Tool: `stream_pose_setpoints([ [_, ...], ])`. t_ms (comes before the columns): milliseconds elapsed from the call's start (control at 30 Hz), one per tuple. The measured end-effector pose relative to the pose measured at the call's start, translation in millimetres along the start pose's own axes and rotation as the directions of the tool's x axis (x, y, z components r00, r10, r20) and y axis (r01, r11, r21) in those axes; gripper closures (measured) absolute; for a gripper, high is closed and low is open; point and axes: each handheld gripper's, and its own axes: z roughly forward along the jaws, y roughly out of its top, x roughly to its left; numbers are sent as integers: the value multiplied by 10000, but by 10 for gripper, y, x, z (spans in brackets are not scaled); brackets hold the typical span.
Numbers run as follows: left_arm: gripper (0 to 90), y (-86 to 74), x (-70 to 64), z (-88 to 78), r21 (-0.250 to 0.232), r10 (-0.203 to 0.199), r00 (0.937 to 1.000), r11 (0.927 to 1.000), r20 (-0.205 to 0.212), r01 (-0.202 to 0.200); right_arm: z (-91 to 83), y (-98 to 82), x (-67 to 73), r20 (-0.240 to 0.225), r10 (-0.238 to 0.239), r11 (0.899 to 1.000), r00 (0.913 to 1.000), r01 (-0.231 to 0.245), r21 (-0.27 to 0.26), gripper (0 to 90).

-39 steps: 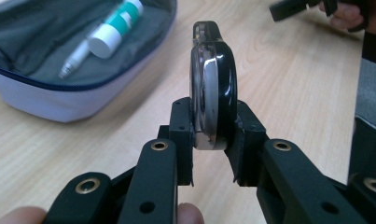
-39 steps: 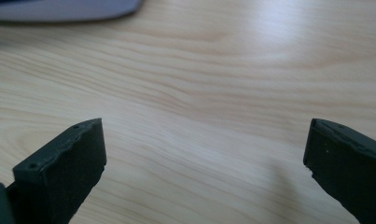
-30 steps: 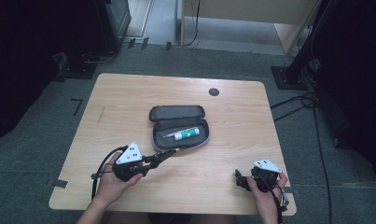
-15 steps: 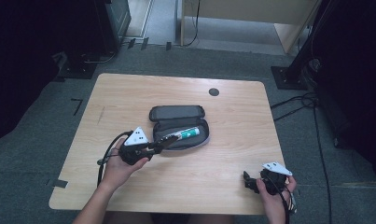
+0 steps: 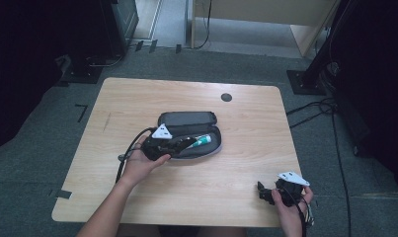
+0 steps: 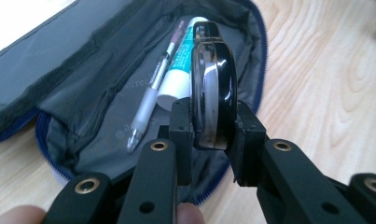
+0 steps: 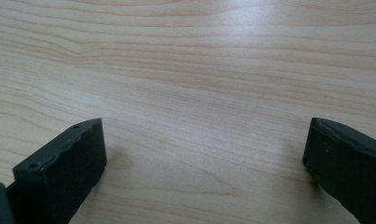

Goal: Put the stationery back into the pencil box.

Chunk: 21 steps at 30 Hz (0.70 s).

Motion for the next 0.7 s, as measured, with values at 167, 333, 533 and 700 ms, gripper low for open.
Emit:
stream_pose_setpoints([
  [167,739,21,51,126,473,-206,9998,9987,37,204,-1,0,2,26,-25,10000,10000,25,32,0],
  [333,675,26,103,130,544,-570,9983,9968,-141,577,0,0,2,30,-20,10000,10000,20,29,0],
  [533,722,29,71,146,807,-408,9990,9958,-204,423,0,0,2,29,-20,10000,10000,20,29,0],
  [700,720,83,41,152,645,-627,9970,9958,-456,656,0,0,3,28,-16,10000,10000,16,30,0],
])
